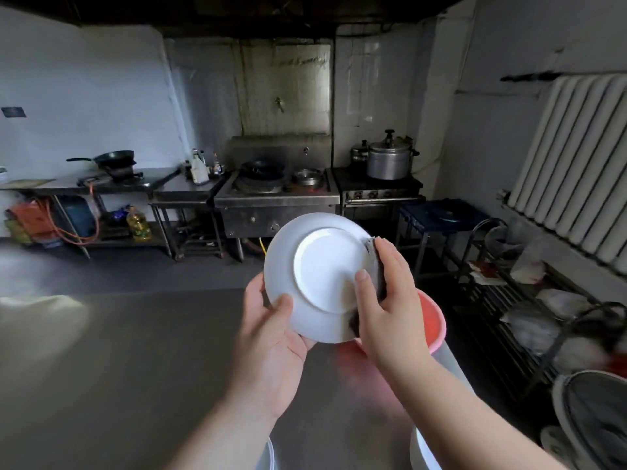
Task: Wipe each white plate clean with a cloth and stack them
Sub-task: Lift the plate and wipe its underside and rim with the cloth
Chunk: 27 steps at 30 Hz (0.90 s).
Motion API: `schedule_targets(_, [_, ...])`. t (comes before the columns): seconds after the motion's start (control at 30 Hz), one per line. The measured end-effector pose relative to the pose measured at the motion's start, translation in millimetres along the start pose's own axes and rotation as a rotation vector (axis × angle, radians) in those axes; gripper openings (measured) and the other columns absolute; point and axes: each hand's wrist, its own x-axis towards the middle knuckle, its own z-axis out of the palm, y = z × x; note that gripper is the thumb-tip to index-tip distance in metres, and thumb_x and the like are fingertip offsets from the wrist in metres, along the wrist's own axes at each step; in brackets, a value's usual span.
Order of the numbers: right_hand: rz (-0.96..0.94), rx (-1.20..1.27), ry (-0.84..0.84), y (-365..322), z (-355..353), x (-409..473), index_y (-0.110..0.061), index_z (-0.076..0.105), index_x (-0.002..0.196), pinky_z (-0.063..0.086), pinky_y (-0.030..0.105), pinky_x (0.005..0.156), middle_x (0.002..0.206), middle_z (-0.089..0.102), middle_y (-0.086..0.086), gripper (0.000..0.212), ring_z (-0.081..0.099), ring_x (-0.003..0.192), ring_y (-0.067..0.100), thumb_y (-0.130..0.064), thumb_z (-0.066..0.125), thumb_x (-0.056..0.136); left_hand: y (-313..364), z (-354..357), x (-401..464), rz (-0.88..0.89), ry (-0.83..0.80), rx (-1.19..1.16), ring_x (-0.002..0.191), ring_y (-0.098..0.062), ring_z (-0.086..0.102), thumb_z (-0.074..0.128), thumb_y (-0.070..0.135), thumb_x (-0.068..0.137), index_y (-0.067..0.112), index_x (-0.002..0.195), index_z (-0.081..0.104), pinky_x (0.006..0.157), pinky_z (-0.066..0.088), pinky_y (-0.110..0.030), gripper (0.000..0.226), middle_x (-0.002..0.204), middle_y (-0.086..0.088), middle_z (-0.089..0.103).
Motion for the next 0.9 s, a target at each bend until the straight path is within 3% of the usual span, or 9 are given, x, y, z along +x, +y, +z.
schedule_targets(0.13, [0.028,0.13,0.101,-1.2,12.6,-42.0,-0.035,0.036,0.159,0.026,0.025,0.124,0.164,0.032,-0.026,0.066,0.027,0.152,-0.004,-0.045,0.059,0.097,-1.9,-3.4,-3.6,-0.028,-0.113,0.028,0.14,-0.037,0.055,0.055,0.008,0.098,0.025,0.152,0.042,0.103,0.053,-0.063,0.058,0.154,-0.011,0.055])
schedule_targets(0.23, [0.084,0.251,0.061,4.0,-12.3,-18.9,-0.046,0.058,0.141,0.045,0.045,0.116,0.146,0.055,-0.027,0.055,0.05,0.138,0.0,-0.028,0.058,0.089,14.2,-15.5,2.1,-0.155,-0.163,0.054,0.138,-0.033,0.058,0.067,0.013,0.094,0.03,0.149,0.05,0.099,0.055,-0.061,0.06,0.153,-0.009,0.057])
schedule_targets(0.33, [-0.067,0.188,-0.166,1.3,-38.0,13.3,-0.043,0.071,0.128,0.047,0.037,0.11,0.138,0.063,-0.023,0.057,0.056,0.133,0.004,-0.011,0.055,0.084,37.4,-24.7,14.6,-0.343,-0.188,0.146,0.129,-0.029,0.064,0.067,0.041,0.095,0.036,0.146,0.058,0.092,0.057,-0.05,0.052,0.149,-0.008,0.061])
schedule_targets(0.47, [-0.223,-0.016,-0.351,1.2,-46.2,31.0,-0.031,0.067,0.14,0.041,0.033,0.117,0.149,0.055,-0.022,0.058,0.048,0.143,0.005,-0.011,0.055,0.086,34.1,-34.6,15.9,-0.39,-0.173,0.141,0.124,-0.031,0.067,0.066,0.028,0.095,0.029,0.141,0.065,0.091,0.06,-0.047,0.046,0.145,-0.014,0.063])
schedule_targets(0.6, [-0.25,-0.161,-0.227,11.9,-23.5,-16.6,-0.021,0.032,0.164,0.019,0.021,0.126,0.172,0.022,-0.012,0.069,0.021,0.158,0.005,-0.044,0.051,0.102,17.4,-38.4,14.5,-0.266,-0.104,0.031,0.131,-0.035,0.063,0.064,0.026,0.096,0.027,0.142,0.063,0.093,0.058,-0.056,0.046,0.147,-0.015,0.062])
schedule_targets(0.7, [-0.203,-0.202,-0.228,19.7,-2.4,-55.1,-0.022,0.008,0.169,0.004,0.019,0.126,0.176,-0.001,-0.007,0.08,0.002,0.162,0.012,-0.062,0.037,0.106,9.9,-40.7,15.4,-0.227,-0.086,0.038,0.132,-0.039,0.062,0.063,0.027,0.099,0.028,0.145,0.059,0.093,0.056,-0.063,0.047,0.149,-0.015,0.06])
schedule_targets(0.9, [-0.109,-0.149,-0.154,9.8,-7.9,7.6,-0.025,0.032,0.164,0.013,0.009,0.122,0.171,0.021,-0.016,0.071,0.015,0.155,-0.008,-0.06,0.038,0.102,-1.6,-33.4,13.1,-0.171,-0.096,-0.007,0.138,-0.038,0.057,0.051,0.023,0.106,0.028,0.15,0.053,0.095,0.056,-0.057,0.044,0.153,-0.014,0.056])
